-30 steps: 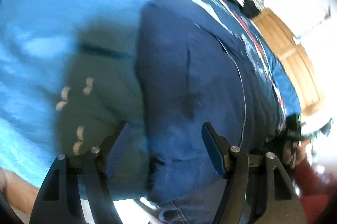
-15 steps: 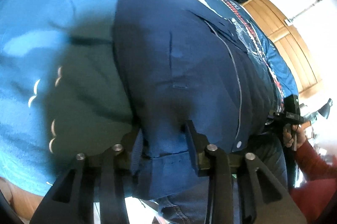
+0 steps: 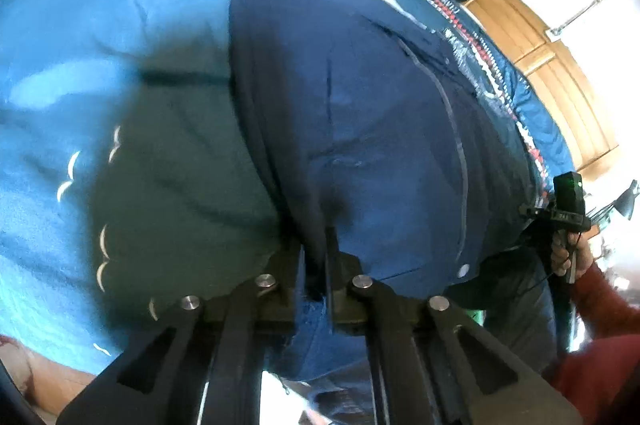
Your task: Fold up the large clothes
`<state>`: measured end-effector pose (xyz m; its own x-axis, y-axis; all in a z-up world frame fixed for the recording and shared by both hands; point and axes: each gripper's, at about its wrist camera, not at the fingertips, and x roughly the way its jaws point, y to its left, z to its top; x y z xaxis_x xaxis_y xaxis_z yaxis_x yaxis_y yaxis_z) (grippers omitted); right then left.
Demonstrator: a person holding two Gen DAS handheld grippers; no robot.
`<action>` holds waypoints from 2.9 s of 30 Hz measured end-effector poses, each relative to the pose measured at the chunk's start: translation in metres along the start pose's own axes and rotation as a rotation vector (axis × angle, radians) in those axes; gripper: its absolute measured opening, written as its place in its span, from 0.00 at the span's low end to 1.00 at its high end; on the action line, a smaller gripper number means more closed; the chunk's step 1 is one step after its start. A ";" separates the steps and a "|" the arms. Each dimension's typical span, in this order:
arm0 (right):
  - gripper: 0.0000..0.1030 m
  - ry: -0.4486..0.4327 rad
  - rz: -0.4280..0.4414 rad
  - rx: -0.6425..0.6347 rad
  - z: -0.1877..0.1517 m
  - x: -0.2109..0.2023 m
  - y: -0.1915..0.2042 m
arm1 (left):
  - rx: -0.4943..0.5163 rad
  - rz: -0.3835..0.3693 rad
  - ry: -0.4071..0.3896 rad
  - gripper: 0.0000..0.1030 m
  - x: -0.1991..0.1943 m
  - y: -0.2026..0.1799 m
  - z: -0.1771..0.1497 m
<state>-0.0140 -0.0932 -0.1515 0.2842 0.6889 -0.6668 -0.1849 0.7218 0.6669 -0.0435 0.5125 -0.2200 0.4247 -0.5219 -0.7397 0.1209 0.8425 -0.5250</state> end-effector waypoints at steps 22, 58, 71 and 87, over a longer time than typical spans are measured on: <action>0.19 -0.093 -0.090 0.086 0.335 0.057 -0.057 | -0.257 -0.027 -0.165 0.19 0.114 0.030 0.345; 0.65 -0.125 -0.546 -0.374 0.180 0.142 0.032 | -0.175 0.084 -0.297 0.53 0.055 0.036 0.212; 0.70 -0.203 -0.548 -0.327 0.147 0.108 0.079 | -0.370 0.095 -0.296 0.46 0.085 0.022 0.164; 0.71 -0.229 -0.342 -0.496 0.186 0.147 0.186 | -0.501 0.164 -0.485 0.49 0.127 0.027 0.188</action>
<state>0.1687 0.1300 -0.0635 0.5879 0.4224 -0.6899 -0.4454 0.8810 0.1598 0.1828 0.4944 -0.2490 0.7670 -0.1776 -0.6166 -0.3561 0.6816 -0.6392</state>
